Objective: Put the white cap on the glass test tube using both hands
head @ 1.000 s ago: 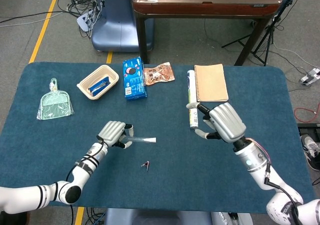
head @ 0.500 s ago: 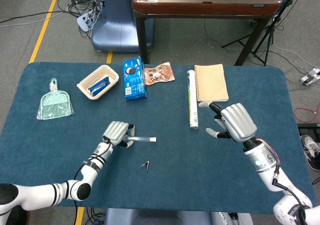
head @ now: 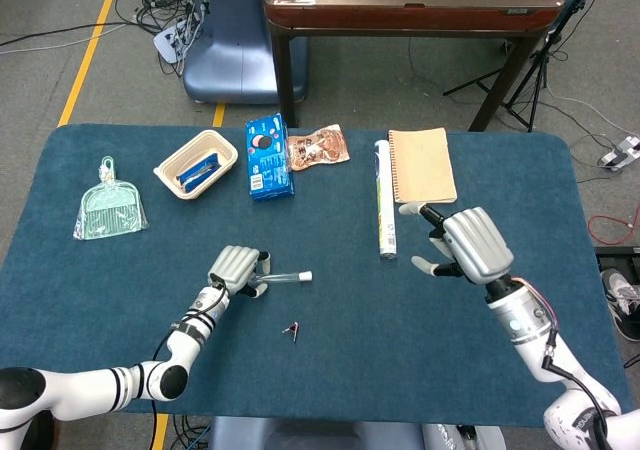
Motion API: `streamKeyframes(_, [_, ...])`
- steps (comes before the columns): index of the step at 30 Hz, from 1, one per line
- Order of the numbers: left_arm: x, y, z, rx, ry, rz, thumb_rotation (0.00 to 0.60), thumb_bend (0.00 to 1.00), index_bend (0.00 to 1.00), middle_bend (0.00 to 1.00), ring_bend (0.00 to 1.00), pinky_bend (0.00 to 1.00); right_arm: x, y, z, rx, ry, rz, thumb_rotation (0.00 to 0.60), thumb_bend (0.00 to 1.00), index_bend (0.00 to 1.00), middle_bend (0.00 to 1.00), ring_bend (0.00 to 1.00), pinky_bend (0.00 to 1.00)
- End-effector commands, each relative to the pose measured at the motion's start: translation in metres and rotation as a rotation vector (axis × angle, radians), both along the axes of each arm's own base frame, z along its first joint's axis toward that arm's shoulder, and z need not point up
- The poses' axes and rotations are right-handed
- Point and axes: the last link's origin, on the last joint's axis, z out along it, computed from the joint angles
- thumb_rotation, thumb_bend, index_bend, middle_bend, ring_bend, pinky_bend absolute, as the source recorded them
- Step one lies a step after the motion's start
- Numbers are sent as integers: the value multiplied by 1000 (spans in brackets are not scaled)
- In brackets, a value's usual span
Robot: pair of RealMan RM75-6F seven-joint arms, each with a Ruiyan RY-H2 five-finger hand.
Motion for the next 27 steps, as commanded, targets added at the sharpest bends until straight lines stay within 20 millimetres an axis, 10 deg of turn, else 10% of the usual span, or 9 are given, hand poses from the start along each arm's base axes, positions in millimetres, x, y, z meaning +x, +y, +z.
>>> streamKeyframes(1, [0, -1, 1, 0, 11, 0, 600, 259, 423, 1000, 949, 1000, 0, 1, -1, 2, -4, 2, 600, 161, 293, 1000, 1000, 1000])
streamKeyframes(10, [2, -5, 22, 35, -4, -23, 600, 260, 399, 1000, 943, 1000, 0, 0, 3, -15, -9, 1, 600, 160, 293, 1000, 1000, 1000])
streamKeyframes(21, [-35, -30, 116, 186, -111, 3, 600, 259, 386, 819, 769, 1000, -41, 9, 22, -39, 153, -122, 600, 174, 293, 999, 1000, 1000])
streamKeyframes(27, [-76, -57, 162, 313, -76, 8, 600, 259, 363, 705, 608, 875, -74, 25, 28, -51, 219, -222, 600, 227, 381, 762, 861, 1000])
